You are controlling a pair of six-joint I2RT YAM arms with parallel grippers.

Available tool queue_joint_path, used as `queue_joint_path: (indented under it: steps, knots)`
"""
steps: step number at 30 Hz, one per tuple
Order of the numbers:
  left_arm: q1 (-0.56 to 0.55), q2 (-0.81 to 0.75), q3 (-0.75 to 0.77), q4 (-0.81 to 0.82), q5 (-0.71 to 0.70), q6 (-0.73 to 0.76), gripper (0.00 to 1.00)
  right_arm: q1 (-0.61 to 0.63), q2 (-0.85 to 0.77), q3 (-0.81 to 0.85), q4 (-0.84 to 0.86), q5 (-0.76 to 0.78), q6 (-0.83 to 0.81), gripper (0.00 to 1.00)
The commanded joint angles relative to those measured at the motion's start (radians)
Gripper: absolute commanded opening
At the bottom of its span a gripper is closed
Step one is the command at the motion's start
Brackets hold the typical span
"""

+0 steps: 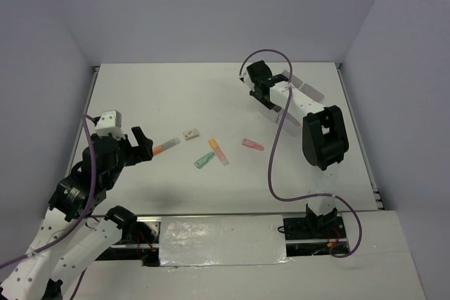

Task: Sort the stationery into containers
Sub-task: Place the stationery in the storage box, then pick up the stationery from the center of the board.

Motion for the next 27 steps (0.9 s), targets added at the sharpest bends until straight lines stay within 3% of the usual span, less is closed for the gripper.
queue_joint_path:
  steps: [1, 9, 13, 14, 15, 16, 18, 22, 27]
  knots:
    - [0.003, 0.002, 0.004, 0.043, 0.013, 0.028, 0.99, 0.000, -0.030, 0.029, 0.011, -0.019, 0.015, 0.43]
    - [0.003, 0.003, 0.002, 0.046, 0.020, 0.034, 0.99, 0.006, -0.079, 0.049, -0.004, -0.065, 0.046, 0.50]
    - [0.003, 0.000, 0.004, 0.046, 0.020, 0.034, 0.99, 0.066, -0.135, 0.058, -0.073, -0.180, 0.130, 0.54]
    - [0.003, 0.002, 0.004, 0.046, 0.020, 0.034, 0.99, 0.083, -0.148, 0.049, -0.103, -0.224, 0.149, 0.66]
    - [0.003, 0.000, 0.002, 0.047, 0.019, 0.033, 0.99, 0.114, -0.184, 0.029, -0.111, -0.281, 0.179, 0.98]
    - [0.003, 0.000, 0.002, 0.046, 0.019, 0.033, 0.99, 0.126, -0.208, -0.035, -0.110, -0.423, 0.187, 1.00]
    - [0.003, -0.002, 0.002, 0.046, 0.017, 0.033, 0.99, 0.144, -0.269, -0.117, -0.065, -0.537, 0.196, 1.00]
    - [0.003, 0.003, 0.002, 0.051, 0.029, 0.039, 0.99, 0.175, -0.306, -0.270, -0.030, -0.574, 0.233, 1.00]
    - [0.003, 0.000, 0.002, 0.051, 0.034, 0.039, 0.99, 0.186, -0.271, -0.330, -0.024, -0.570, 0.186, 0.97]
